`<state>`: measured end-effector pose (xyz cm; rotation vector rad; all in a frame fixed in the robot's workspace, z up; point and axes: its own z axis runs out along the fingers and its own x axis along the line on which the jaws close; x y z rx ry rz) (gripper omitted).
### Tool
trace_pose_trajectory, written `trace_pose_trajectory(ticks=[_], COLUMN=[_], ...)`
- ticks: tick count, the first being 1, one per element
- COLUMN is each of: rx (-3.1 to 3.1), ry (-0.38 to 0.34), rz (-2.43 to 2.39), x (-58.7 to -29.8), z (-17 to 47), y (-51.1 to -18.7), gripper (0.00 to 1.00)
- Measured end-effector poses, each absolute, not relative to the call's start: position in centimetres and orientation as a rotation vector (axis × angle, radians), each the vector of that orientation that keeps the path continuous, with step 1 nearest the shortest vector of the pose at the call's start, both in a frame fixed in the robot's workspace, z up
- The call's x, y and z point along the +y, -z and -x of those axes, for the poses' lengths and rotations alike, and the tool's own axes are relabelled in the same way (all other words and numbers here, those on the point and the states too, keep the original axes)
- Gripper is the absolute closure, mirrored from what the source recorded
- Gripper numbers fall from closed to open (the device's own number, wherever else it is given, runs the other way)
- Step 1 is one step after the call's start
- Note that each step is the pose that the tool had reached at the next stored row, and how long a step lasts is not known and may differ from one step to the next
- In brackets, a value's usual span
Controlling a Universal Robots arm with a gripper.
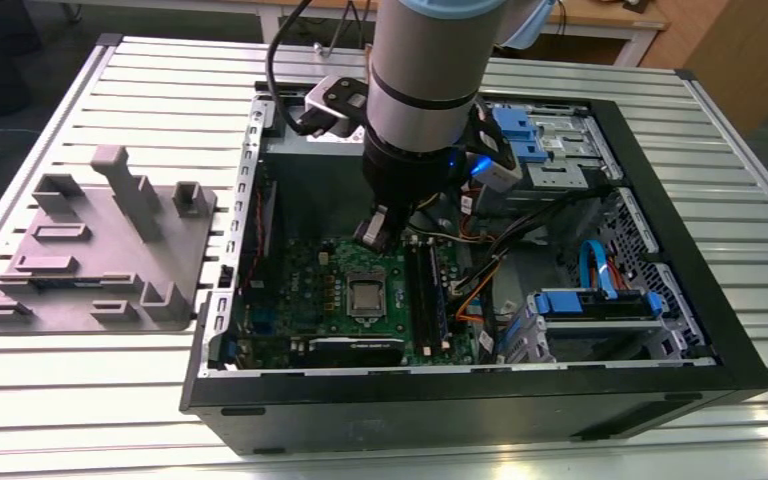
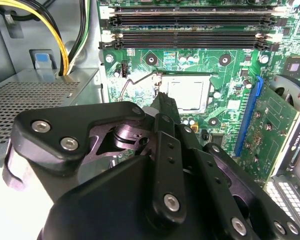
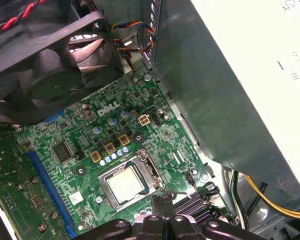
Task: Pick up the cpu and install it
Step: 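Install the first cpu locking lever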
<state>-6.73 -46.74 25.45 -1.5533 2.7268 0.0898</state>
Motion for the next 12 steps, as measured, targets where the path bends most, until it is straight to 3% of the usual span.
trace_pose_trajectory(ticks=[12], rx=[2.735], ry=[-0.090], rz=[1.538], x=[-46.74], z=[6.73], y=[-25.45], gripper=[0.90])
